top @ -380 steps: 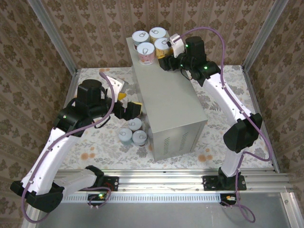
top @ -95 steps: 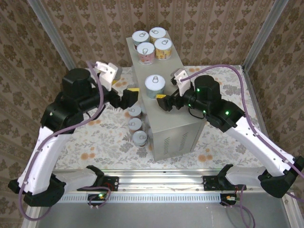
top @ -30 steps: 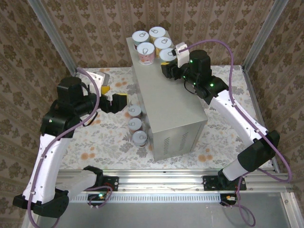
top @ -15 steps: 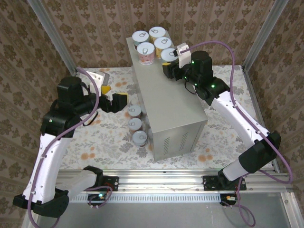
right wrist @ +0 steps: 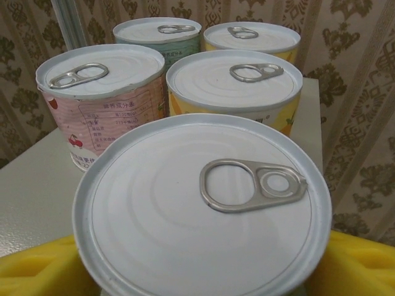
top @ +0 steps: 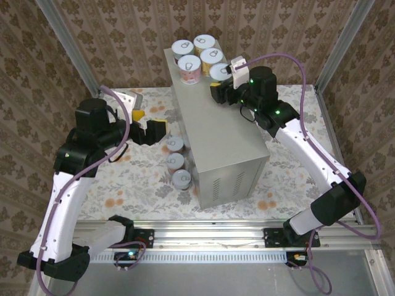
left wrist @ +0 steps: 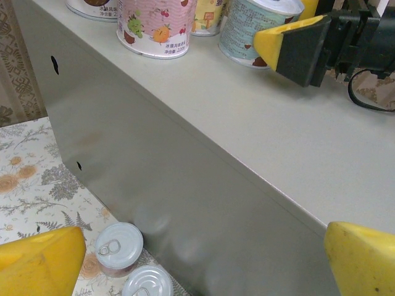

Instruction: Place and organize the canned foods onto the counter

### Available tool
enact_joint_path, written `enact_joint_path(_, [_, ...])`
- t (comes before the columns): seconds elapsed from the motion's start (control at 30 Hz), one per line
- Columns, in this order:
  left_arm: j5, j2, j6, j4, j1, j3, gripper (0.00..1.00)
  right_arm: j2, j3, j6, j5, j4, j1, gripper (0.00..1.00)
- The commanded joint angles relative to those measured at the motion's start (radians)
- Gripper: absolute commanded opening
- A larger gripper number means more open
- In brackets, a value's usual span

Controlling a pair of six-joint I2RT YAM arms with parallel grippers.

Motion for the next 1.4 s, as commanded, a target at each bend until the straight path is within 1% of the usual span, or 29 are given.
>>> enact_joint_path(0.0, [0.025,0.008,-0.020,0.026,0.007,0.025,1.00,-0.051,-0.015,0.021,-0.032,-0.017,-0.021,0.91])
enact_joint_path(0.13, [0.028,0.018,-0.024,0.025,0.007,0.038,1.00,-0.110,-0.045,0.075,-0.084,-0.007,-0.084,1.00])
enact_joint_path(0.23, [0.034,0.028,-0.030,0.024,0.006,0.046,1.00,-0.178,-0.075,0.105,-0.115,-0.005,-0.140,1.00])
enact_joint_path(0.37, [0.043,0.039,-0.044,0.033,0.003,0.056,1.00,-0.210,-0.100,0.126,-0.133,-0.018,-0.209,1.00])
enact_joint_path(0.53, [0.036,0.051,-0.052,0.030,-0.008,0.069,1.00,-0.220,-0.123,0.133,-0.161,0.000,-0.244,1.00])
enact_joint_path(0.77, [0.009,0.059,-0.049,0.014,-0.034,0.089,1.00,-0.150,-0.085,0.131,-0.171,0.014,-0.287,1.00])
enact_joint_path(1.03, [-0.019,0.047,-0.048,-0.003,-0.055,0.096,1.00,-0.007,0.006,0.099,-0.277,0.031,-0.324,1.00])
enact_joint_path(1.13, [-0.028,0.039,-0.048,-0.008,-0.060,0.091,1.00,0.045,0.054,0.090,-0.321,0.009,-0.334,1.00])
enact_joint_path(1.37, [-0.038,0.031,-0.049,-0.007,-0.063,0.081,1.00,0.063,0.055,0.093,-0.383,0.024,-0.334,1.00])
